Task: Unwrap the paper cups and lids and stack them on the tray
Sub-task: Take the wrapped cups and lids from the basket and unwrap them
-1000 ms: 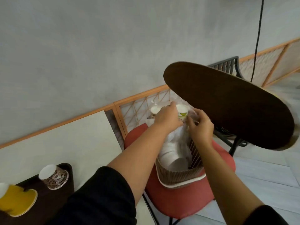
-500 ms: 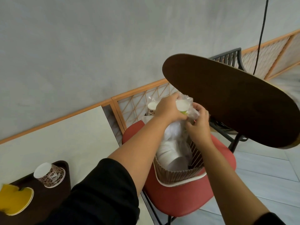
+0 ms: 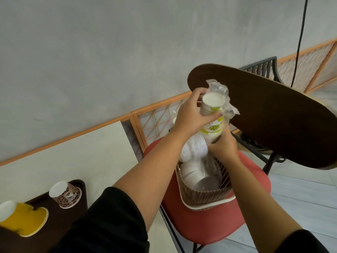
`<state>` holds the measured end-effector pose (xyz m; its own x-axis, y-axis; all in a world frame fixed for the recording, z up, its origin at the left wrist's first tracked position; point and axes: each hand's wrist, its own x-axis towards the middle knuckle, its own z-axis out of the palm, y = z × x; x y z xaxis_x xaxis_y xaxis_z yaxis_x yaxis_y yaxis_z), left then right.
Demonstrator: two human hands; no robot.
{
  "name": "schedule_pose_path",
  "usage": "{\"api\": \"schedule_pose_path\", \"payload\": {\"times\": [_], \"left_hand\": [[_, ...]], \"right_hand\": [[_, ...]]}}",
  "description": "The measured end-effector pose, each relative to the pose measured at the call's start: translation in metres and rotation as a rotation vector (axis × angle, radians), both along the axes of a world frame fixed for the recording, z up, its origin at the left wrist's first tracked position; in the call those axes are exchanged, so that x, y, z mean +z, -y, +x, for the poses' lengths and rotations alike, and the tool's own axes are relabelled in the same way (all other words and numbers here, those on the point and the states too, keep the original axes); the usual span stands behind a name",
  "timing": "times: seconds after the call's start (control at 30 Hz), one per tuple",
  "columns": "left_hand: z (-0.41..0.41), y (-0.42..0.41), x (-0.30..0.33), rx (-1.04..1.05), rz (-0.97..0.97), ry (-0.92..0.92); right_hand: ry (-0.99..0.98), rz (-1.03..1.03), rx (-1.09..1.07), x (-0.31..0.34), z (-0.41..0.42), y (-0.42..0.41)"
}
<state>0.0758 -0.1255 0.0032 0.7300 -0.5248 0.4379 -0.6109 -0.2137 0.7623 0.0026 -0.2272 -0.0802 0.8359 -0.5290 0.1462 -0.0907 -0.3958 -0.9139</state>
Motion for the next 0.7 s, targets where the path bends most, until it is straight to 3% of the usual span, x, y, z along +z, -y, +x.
{"api": "schedule_pose_path", "payload": {"times": [0.17, 0.33, 0.4, 0.63, 0.7], "left_hand": [[-0.008, -0.047, -0.010, 0.253, 0.354, 0.189], [-0.015, -0.039, -0.027, 0.182, 0.562, 0.055], [-0.017, -0.033, -0.025, 0.147, 0.501, -0.013], [-0.027, -0.040, -0.006, 0.201, -0.017, -0.193], [-0.030, -0.045, 0.006, 0.172, -0.125, -0.392]], "right_hand": [[0.255, 0.024, 0.025, 0.022, 0.001, -0.021], [0.288, 0.021, -0.036, 0.028, 0.003, -0.007], [0.295, 0.018, -0.061, 0.040, 0.003, 0.000], [0.475, 0.069, -0.004, 0.103, -0.011, -0.008], [0.525, 0.071, 0.031, 0.123, -0.017, -0.016]]}}
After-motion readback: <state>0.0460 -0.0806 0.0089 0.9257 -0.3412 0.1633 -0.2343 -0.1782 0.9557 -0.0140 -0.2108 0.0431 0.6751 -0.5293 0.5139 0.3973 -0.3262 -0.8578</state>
